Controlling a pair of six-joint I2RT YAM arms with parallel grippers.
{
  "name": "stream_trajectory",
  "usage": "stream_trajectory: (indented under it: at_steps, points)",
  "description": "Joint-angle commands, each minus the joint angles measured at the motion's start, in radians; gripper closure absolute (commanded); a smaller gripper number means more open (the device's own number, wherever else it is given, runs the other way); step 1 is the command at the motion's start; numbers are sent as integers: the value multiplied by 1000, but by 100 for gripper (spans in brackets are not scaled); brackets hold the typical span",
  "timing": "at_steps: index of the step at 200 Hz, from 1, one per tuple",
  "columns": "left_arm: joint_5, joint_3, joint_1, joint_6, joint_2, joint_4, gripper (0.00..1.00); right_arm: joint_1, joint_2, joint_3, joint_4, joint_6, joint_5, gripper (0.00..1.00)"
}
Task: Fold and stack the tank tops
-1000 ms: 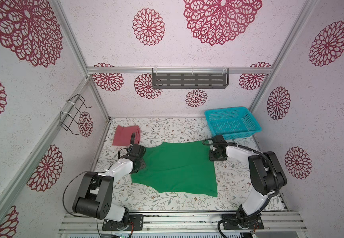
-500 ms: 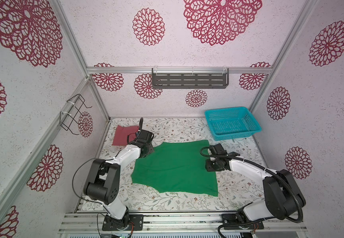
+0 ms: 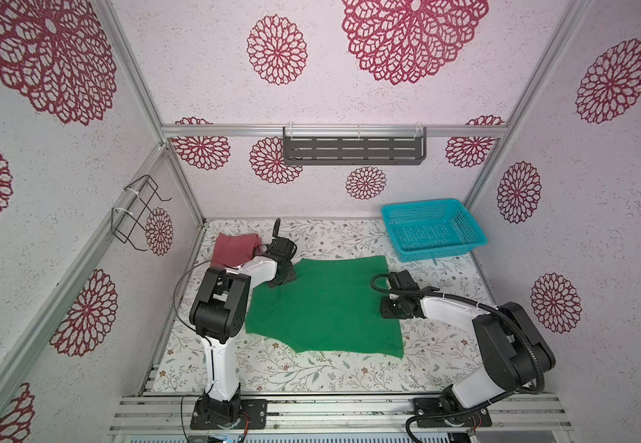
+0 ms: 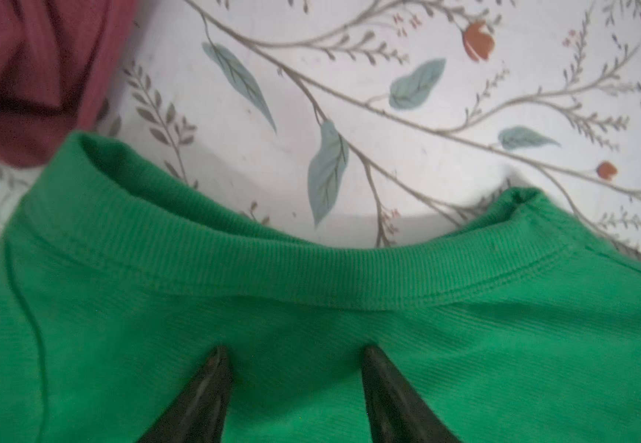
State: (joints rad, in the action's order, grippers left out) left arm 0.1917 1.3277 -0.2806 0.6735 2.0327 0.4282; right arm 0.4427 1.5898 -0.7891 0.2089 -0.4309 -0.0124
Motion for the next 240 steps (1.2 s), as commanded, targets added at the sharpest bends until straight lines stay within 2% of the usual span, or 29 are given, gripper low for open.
stream_trajectory:
  at_steps: [1, 39, 60, 87, 101, 127, 140, 148, 164, 173, 181, 196, 212, 228, 240]
  points:
    - [22, 50, 47, -60, 64, 66, 41, -6, 92, -10, -42, -13, -3, 62]
    - [46, 162, 77, -111, 108, 129, 41, -8, 154, -95, -41, 19, 2, 61]
    - [68, 213, 70, -146, 80, 193, 39, -6, 115, -159, 38, 47, -2, 58]
    - [131, 216, 38, -190, -58, 254, 29, -7, -1, -216, 194, 97, 49, 51]
    - [168, 200, 9, -199, -186, 293, 24, -8, -69, -212, 270, 101, 73, 48]
    - [168, 84, -67, -130, -408, 343, 21, -9, -210, -157, 393, 58, 89, 45]
    - [120, -33, -119, -53, -526, 339, 21, -7, -277, -121, 434, 24, 65, 46]
    - [80, -107, -148, -2, -596, 336, 20, -8, -323, -92, 442, 13, 1, 47]
    - [-76, -257, -183, 173, -723, 317, 21, -9, -416, -37, 415, -18, -181, 48]
    - [-158, -363, -224, 283, -807, 247, 21, -9, -454, -20, 417, -43, -215, 49]
    - [-181, -444, -284, 379, -876, 186, 21, -10, -474, -12, 435, -53, -212, 50]
    - [-175, -592, -406, 576, -977, 83, 22, -9, -491, -2, 466, -55, -175, 51]
    - [-119, -712, -536, 778, -1039, -15, 23, -12, -495, 18, 471, -58, -154, 51]
    - [-18, -766, -658, 946, -1057, -40, 28, -11, -498, 39, 461, -69, -141, 51]
    - [25, -783, -711, 1026, -1045, -47, 31, -11, -503, 56, 448, -74, -135, 51]
